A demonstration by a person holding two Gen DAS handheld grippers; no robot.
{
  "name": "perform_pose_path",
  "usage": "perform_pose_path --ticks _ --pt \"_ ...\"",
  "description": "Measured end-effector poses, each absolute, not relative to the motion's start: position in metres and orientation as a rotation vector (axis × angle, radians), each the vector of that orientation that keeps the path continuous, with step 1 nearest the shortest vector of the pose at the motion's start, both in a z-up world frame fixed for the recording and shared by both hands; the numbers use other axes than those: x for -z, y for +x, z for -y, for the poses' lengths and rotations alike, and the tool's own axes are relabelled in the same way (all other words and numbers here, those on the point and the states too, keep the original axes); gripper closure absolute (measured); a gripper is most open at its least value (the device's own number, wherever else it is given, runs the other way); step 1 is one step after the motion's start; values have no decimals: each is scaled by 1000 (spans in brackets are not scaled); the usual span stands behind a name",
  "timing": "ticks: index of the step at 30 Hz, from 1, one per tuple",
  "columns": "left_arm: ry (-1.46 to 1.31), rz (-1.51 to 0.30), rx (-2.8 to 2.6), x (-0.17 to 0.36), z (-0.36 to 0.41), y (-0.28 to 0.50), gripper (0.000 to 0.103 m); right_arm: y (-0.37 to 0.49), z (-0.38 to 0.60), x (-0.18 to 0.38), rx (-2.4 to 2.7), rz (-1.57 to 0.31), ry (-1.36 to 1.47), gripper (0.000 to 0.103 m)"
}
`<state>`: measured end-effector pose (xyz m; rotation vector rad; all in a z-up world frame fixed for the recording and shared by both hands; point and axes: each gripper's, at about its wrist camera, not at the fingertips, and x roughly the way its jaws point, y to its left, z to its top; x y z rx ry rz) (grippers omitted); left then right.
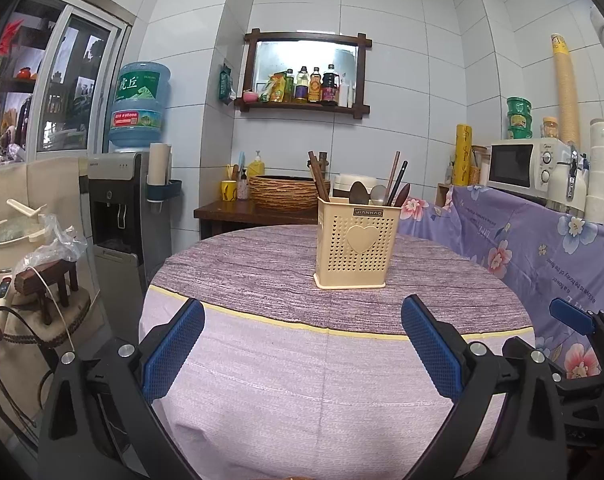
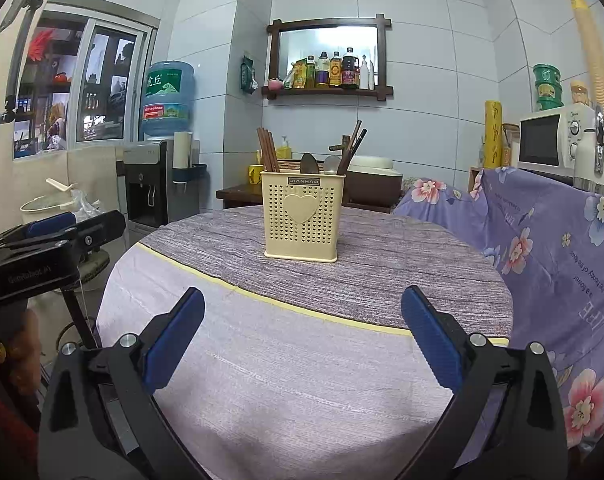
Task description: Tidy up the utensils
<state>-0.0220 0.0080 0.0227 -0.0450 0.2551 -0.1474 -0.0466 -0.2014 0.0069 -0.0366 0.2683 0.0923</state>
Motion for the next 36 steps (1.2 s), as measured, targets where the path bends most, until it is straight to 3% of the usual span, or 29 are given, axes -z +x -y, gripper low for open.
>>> perform_pose_path --ticks 36 --pt "-42 -260 146 -18 -7 -20 5 -45 198 -3 -92 -279 -34 6"
